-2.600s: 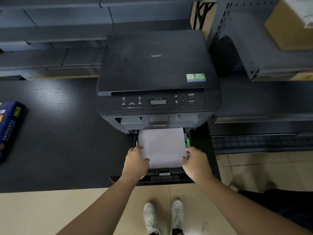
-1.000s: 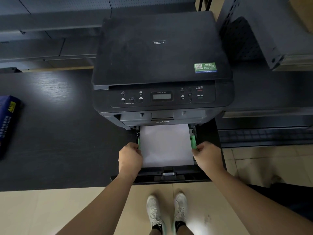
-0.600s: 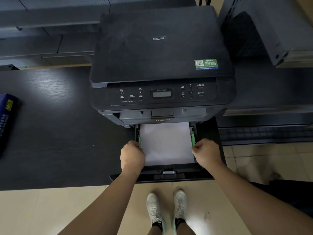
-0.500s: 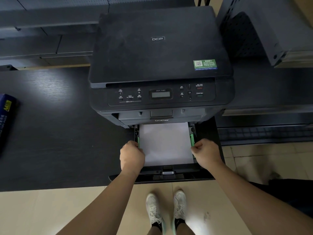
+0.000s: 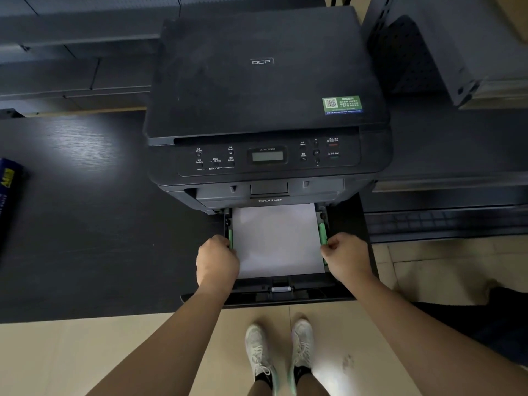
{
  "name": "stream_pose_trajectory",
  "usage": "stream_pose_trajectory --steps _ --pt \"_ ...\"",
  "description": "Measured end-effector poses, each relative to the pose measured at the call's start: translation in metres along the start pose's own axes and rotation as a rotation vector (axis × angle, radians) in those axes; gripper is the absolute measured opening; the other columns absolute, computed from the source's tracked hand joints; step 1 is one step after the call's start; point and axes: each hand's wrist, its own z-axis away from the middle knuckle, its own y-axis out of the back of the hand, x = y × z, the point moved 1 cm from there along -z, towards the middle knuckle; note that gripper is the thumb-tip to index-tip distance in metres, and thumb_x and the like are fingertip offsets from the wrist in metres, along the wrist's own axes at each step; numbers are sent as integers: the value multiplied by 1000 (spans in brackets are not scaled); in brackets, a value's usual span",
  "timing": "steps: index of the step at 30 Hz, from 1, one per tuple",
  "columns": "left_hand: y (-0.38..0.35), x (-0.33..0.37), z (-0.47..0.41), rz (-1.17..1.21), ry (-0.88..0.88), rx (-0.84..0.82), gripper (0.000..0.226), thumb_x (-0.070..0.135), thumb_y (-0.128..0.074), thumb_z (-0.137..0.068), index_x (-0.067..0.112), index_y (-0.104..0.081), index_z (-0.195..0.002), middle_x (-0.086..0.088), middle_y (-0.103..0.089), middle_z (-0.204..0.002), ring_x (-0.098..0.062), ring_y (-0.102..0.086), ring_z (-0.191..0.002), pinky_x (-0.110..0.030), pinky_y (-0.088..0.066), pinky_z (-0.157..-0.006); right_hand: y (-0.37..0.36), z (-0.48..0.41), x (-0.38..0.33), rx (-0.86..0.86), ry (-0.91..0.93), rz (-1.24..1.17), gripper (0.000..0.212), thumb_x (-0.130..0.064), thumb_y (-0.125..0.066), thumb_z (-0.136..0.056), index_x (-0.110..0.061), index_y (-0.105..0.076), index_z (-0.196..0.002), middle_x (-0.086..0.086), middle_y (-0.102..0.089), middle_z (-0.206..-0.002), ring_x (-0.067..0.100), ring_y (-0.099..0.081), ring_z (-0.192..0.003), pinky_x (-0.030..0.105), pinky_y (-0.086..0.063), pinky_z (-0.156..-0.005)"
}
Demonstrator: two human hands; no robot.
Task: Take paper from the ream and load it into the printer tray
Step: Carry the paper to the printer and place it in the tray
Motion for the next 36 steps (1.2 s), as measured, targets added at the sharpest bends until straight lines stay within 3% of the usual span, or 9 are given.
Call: stream_pose_trajectory --steps 3,6,8,11,13,16,23,28,36 --pt "-2 2 2 -27 10 -4 28 -3 -55 -82 19 -50 -66 -12 -60 -79 -37 -66 -76 -46 -60 -68 -2 -2 1 -7 -5 6 12 -20 -67 -85 -10 -72 -89 10 -74 -86 26 -65 -77 29 -50 -71" --pt "-3 5 5 -20 35 -16 32 -9 -50 -79 20 -45 -65 -5 -51 -68 -36 -64 -72 -46 -60 -65 -5 -1 0 2 -19 20 9 -23 -66 -85 -16 -71 -87 5 -73 -83 25 -63 -81 38 -45 -87" --pt "-3 5 5 -7 23 -9 42 -10 -49 -78 25 -37 -59 -2 -47 -64 -33 -60 -67 -45 -60 -63 -4 0 0 7 -26 39 9 -26 -65 -87 -19 -70 -89 2 -71 -83 22 -58 -80 35 -34 -82" --pt "-3 2 2 2 2 -2 44 -9 -48 -76 27 -32 -57 -8 -54 -72 -28 -49 -62 -38 -51 -54 -1 2 0 20 -21 47 11 -28 -65 -87 -20 -72 -90 2 -74 -87 26 -64 -88 36 -33 -82" --pt "-2 2 3 15 7 3 38 -8 -49 -76 24 -38 -59 -9 -56 -76 -26 -48 -62 -36 -47 -54 -1 3 -2 31 -23 53 11 -27 -65 -86 -20 -73 -90 3 -75 -89 27 -65 -91 36 -35 -83" --pt "1 2 4 20 2 11 22 -6 -50 -77 12 -63 -74 -15 -64 -80 -35 -63 -66 -43 -58 -60 -2 2 -2 40 -27 65 13 -27 -66 -85 -19 -74 -92 3 -75 -91 28 -65 -93 36 -37 -84" --pt "1 2 4 -20 -18 6 24 -6 -50 -78 17 -51 -71 -14 -62 -77 -34 -58 -62 -46 -58 -58 -4 3 -1 45 5 24 10 -25 -68 -84 -18 -74 -87 4 -76 -84 28 -68 -85 43 -50 -87" --pt "-2 -3 -1 16 -22 -2 28 0 -53 -83 5 -71 -104 -17 -71 -99 -37 -67 -84 -37 -57 -65 -3 4 -1 49 33 23 10 -26 -68 -84 -18 -74 -86 3 -75 -83 27 -68 -82 45 -52 -85" --pt "-2 -10 0 64 -56 -12 33 1 -56 -85 4 -68 -116 -15 -73 -103 -26 -64 -80 -27 -47 -64 -1 10 3 66 69 -46 23 -33 -73 -82 -14 -73 -95 1 -77 -85 22 -71 -80 46 -56 -82"
